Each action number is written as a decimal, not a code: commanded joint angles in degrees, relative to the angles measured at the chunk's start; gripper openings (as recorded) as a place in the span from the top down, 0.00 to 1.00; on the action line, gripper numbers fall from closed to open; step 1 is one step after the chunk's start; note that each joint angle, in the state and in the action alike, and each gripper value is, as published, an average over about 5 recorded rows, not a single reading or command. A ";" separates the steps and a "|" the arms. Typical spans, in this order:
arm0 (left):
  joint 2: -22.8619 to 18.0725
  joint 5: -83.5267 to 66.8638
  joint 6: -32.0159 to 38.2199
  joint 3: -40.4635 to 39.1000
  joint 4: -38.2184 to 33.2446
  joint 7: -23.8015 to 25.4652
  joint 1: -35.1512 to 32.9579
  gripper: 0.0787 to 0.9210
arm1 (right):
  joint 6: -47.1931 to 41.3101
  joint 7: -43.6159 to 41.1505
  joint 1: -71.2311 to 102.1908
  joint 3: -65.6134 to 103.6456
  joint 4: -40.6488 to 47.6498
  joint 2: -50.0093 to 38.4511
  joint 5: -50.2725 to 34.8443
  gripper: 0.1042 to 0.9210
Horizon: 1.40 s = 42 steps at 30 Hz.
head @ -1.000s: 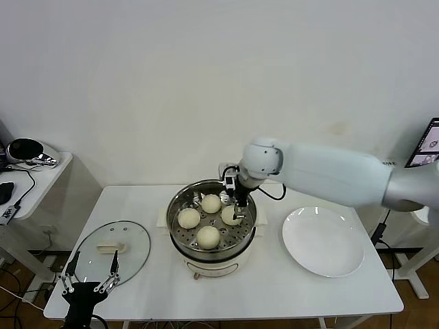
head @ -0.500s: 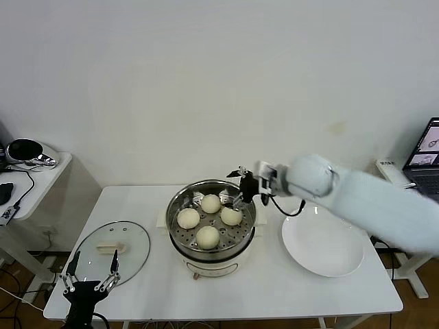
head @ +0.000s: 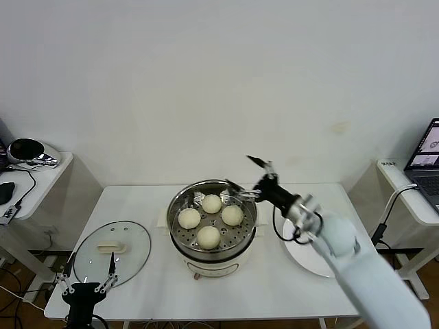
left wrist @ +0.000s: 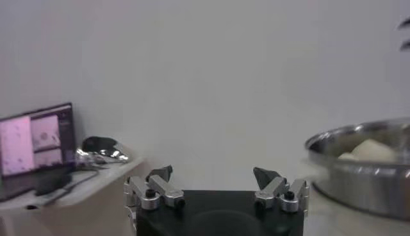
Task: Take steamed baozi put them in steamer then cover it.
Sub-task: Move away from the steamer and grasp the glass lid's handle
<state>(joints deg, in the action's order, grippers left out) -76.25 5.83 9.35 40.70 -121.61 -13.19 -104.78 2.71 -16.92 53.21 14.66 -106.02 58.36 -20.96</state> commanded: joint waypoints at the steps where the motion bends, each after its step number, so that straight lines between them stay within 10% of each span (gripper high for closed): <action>1: 1.93 40.14 0.72 7.25 8.15 -0.24 1.37 0.12 | 10.68 3.80 32.70 32.81 -5.92 18.60 6.30 0.12; 14: 13.08 63.75 0.93 7.14 21.32 3.74 10.28 0.12 | 6.07 13.47 37.16 40.68 -8.13 21.99 3.61 0.12; 42: 16.45 64.98 2.96 -5.35 43.49 2.19 33.81 0.12 | 7.92 12.59 39.34 42.77 -8.29 24.49 7.16 0.12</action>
<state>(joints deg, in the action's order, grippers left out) -60.63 69.06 12.15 38.24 -84.47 -11.23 -77.60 10.51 -4.83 91.67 56.31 -113.98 82.17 -14.10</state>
